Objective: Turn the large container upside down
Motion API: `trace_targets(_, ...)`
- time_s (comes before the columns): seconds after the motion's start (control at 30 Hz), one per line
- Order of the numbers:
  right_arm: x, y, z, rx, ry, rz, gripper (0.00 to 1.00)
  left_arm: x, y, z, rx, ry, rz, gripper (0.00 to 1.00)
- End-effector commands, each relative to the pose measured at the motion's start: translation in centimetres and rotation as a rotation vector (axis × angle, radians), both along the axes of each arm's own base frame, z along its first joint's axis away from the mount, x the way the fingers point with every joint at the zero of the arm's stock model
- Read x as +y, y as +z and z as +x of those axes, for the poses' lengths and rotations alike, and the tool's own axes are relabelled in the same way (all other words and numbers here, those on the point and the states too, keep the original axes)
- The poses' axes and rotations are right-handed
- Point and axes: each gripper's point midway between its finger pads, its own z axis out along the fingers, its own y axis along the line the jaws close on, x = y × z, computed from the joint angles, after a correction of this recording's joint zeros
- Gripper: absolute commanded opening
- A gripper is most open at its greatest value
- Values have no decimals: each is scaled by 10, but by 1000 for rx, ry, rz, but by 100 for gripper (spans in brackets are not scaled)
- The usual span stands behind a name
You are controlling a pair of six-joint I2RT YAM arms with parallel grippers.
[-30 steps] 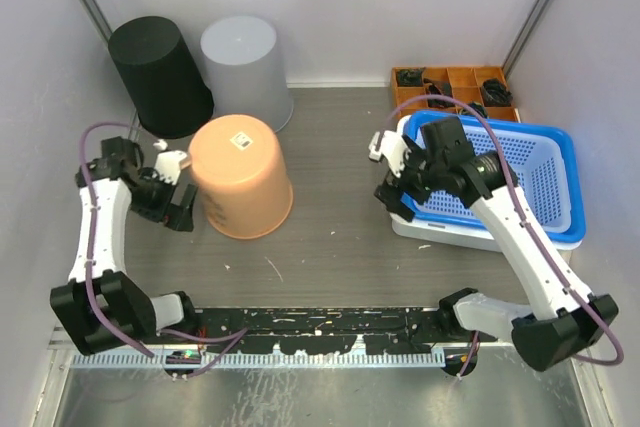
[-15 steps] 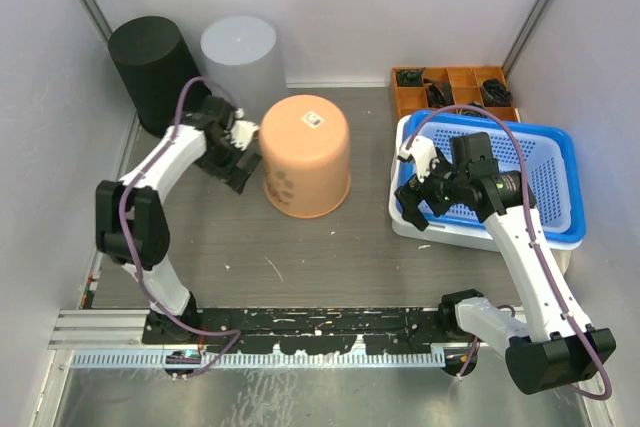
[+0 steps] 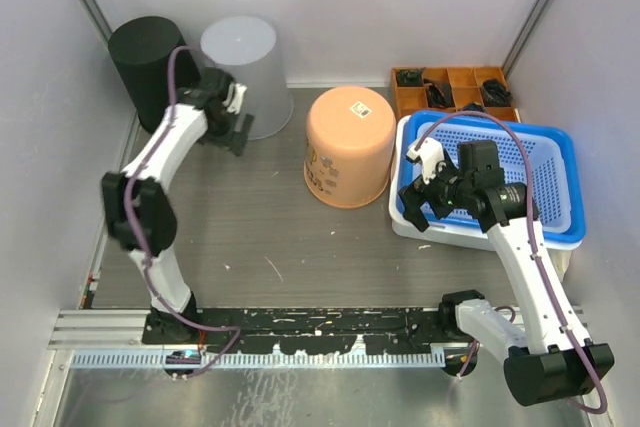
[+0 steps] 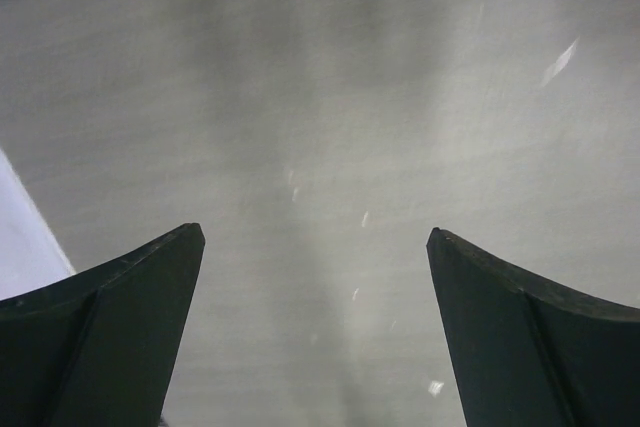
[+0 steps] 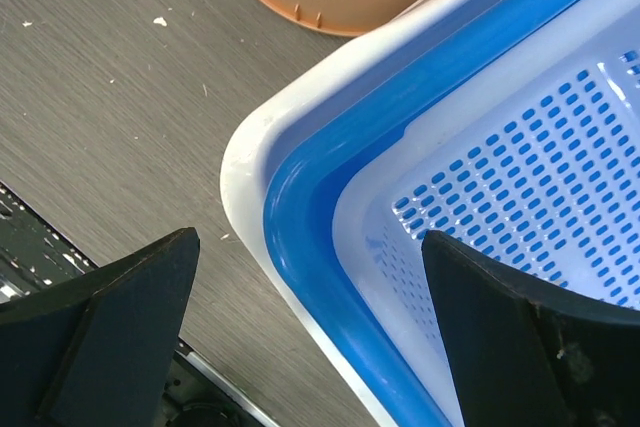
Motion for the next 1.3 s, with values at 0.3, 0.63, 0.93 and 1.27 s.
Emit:
trace_targets(0.3, 7, 13, 15, -58, -26, 131, 100, -51, 68, -211, -223, -809, 161, 97)
trace_targets(0.63, -11, 20, 12, -92, -103, 108, 100, -138, 63, -222, -188, -1099, 301, 94)
trace_targets(0.93, -73, 53, 39, -232, -410, -67, 100, -233, 15, -255, -317, -1374, 462, 94)
trace_targets(1.27, -66, 41, -33, -90, -203, -157, 100, -287, -33, -194, -362, -1379, 479, 95)
